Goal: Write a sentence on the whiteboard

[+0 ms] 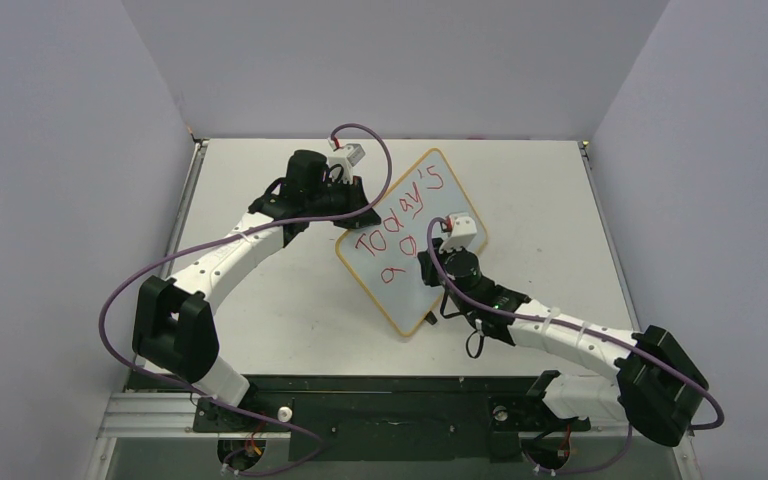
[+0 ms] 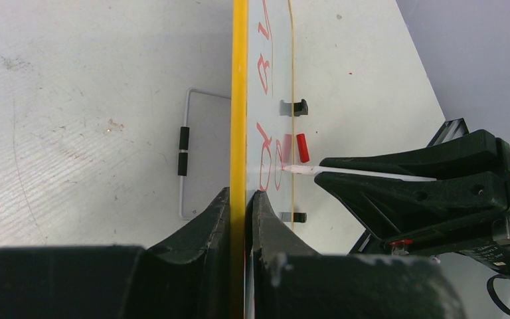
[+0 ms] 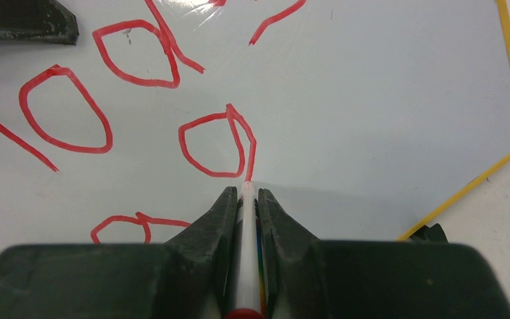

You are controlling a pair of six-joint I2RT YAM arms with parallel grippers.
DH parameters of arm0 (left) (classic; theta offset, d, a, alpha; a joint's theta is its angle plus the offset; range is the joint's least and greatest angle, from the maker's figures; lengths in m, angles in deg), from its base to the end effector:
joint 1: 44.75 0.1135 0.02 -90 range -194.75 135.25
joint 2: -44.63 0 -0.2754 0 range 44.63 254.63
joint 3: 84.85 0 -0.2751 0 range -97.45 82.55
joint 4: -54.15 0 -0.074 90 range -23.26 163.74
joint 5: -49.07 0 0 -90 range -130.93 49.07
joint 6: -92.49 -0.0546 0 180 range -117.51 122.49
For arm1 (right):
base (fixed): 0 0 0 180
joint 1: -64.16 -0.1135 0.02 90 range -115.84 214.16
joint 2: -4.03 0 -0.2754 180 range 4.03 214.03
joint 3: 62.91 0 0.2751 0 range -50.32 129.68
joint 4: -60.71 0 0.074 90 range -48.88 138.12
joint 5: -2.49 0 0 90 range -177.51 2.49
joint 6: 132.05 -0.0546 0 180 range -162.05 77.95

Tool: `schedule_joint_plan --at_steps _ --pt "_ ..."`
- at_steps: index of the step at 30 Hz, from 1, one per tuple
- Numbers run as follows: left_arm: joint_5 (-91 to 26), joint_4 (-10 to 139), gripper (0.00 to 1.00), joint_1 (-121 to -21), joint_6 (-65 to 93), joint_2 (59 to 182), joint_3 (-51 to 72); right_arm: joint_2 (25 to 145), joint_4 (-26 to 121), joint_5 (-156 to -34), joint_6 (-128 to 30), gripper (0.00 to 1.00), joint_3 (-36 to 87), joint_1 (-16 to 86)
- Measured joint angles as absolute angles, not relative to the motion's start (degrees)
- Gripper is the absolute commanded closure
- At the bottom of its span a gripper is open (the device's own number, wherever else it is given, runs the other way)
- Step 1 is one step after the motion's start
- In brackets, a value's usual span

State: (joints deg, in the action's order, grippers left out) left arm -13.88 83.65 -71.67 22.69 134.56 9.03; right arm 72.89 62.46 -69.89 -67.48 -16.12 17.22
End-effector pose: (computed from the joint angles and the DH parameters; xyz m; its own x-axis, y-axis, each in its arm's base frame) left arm 0.3424 -0.2017 0.3033 -0.7158 0.0186 -0.6981 0.5274 0.6696 -0.5230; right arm 0.2127 0.2034 0.2232 -0.4299 0.1393 -0.8920 -0.3520 0.8839 0.3078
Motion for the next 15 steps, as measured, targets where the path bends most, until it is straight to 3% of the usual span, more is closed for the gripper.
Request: schedule_joint_plan --at_steps 15 --pt "-13.86 83.65 1.0 -71.69 22.72 134.3 9.03 71.32 59.03 -69.56 -68.69 1.0 -16.19 13.83"
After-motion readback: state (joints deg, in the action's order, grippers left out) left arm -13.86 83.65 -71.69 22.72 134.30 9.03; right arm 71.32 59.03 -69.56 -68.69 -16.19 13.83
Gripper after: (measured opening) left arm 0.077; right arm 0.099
